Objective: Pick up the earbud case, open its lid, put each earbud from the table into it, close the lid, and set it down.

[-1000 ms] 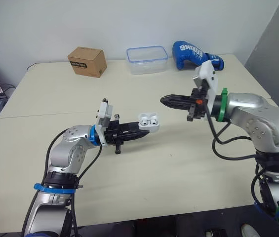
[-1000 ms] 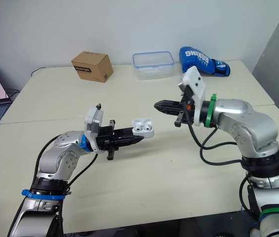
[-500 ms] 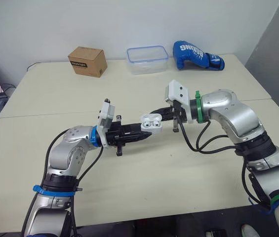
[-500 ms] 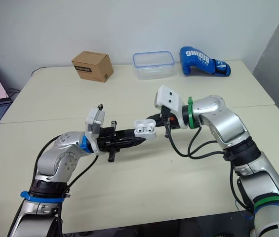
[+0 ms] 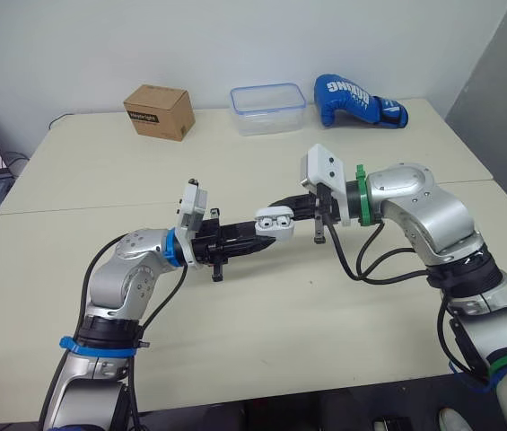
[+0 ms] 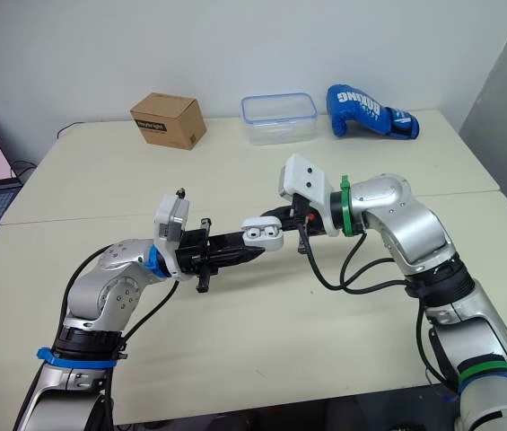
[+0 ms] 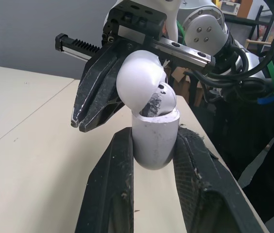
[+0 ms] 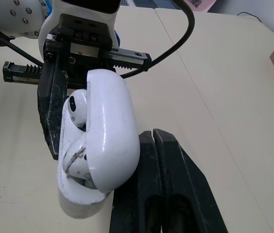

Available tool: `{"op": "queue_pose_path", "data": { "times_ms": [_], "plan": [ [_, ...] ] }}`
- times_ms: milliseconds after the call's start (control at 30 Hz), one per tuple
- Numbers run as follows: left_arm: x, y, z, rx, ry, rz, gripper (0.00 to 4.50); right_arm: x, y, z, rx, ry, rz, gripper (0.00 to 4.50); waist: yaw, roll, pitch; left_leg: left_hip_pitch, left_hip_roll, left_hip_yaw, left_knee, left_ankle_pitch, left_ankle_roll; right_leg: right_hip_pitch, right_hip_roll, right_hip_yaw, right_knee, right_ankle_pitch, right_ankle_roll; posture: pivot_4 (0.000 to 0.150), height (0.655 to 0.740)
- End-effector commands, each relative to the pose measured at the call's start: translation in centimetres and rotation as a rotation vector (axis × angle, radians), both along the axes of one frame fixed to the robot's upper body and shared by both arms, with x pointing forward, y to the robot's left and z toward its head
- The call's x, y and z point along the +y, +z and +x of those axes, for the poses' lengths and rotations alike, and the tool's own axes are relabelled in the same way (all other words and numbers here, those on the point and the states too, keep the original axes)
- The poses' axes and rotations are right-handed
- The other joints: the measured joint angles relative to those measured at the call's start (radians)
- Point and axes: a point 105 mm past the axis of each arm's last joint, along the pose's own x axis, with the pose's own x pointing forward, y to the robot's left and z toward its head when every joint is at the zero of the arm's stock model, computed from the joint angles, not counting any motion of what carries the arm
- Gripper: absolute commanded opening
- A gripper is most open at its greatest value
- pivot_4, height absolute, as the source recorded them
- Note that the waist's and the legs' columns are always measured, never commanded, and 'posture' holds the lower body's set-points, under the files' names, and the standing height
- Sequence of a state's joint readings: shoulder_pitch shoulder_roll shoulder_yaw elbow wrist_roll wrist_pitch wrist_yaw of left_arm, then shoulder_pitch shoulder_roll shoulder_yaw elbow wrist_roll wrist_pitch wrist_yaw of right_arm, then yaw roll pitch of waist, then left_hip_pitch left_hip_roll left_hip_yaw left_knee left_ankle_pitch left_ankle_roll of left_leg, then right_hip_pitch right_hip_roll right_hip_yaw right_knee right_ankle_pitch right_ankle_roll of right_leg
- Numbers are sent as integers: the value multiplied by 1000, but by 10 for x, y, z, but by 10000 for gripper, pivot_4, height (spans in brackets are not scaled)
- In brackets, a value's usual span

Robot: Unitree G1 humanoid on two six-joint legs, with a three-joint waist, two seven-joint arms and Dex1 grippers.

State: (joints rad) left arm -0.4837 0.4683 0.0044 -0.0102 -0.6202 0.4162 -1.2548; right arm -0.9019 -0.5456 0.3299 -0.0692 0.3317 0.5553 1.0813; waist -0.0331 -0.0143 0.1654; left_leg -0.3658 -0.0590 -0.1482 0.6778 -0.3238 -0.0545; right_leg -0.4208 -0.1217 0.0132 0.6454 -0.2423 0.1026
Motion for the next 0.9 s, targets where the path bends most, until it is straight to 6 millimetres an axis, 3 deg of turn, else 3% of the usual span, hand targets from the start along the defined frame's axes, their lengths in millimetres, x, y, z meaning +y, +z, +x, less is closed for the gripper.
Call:
{"op": "queue_pose_path", "data": {
  "times_ms": [33, 533, 900],
  "plan": [
    [1, 5, 1, -9, 16, 9, 7607, 5, 21, -13, -90, 54, 55, 390, 0, 0, 0, 0, 0, 0, 0, 0, 0, 0, 0, 0, 0, 0, 0, 1500, 7307],
    [-2, 6, -3, 25, -9, 18, 7607, 12, 30, 1, -224, -30, 96, 390, -1, 0, 0, 0, 0, 0, 0, 0, 0, 0, 0, 0, 0, 0, 0, 1500, 7307],
    [6, 2, 3, 35, 20, 0, 7607, 8, 19, -19, -187, 67, 25, 390, 0, 0, 0, 0, 0, 0, 0, 0, 0, 0, 0, 0, 0, 0, 0, 1500, 7307]
  ]
}}
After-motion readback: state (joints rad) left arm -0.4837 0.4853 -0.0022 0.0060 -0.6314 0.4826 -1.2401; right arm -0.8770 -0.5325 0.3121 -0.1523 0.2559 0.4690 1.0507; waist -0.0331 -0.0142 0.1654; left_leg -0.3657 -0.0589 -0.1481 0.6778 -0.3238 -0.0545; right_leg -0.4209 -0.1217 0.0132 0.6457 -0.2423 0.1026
